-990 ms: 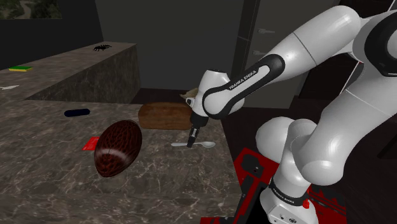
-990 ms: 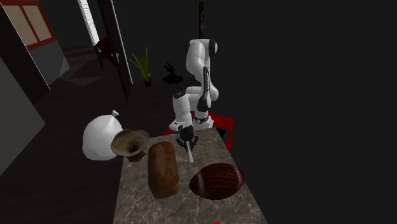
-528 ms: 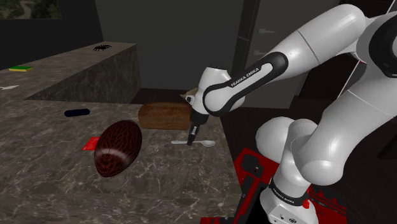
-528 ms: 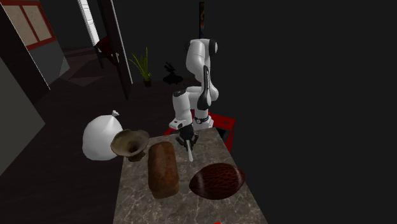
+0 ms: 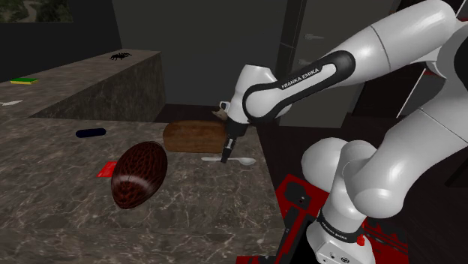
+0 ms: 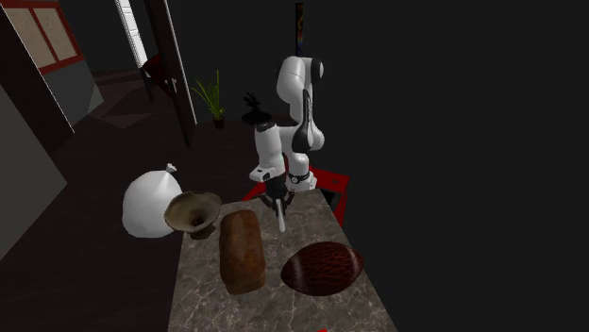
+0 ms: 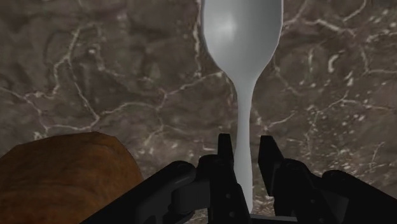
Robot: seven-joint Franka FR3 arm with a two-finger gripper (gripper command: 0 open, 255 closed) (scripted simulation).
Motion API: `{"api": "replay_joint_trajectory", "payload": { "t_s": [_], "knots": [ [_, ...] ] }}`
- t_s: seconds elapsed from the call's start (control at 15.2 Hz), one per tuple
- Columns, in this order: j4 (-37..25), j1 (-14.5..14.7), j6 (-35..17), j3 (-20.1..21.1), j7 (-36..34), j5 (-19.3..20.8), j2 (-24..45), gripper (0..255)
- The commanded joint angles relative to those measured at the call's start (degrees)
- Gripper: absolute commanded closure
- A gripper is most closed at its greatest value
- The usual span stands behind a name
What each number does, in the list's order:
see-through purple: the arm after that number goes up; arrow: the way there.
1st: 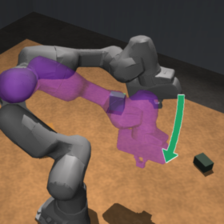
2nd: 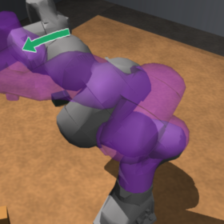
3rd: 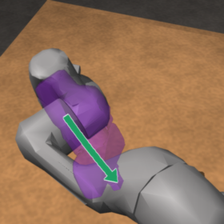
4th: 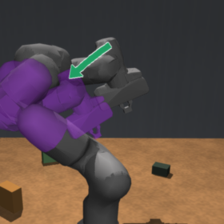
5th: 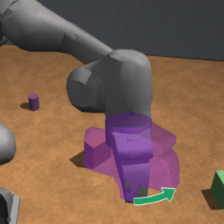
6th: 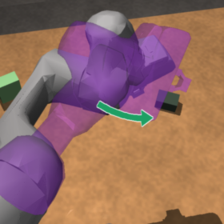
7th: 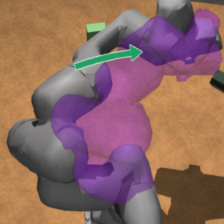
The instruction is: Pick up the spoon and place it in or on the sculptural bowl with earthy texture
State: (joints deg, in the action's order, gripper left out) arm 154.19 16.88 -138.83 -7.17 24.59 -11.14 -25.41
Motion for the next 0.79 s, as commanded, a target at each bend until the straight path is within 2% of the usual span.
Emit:
{"api": "replay_joint_trajectory", "payload": {
  "t_s": [0.0, 0.73],
  "knots": [
    [-0.82, -0.24, 1.78, 0.18, -0.51, 0.42, -0.94, 255],
    [-6.41, -1.12, 11.46, 0.91, -2.83, 2.07, -5.17, 255]
  ]
}}
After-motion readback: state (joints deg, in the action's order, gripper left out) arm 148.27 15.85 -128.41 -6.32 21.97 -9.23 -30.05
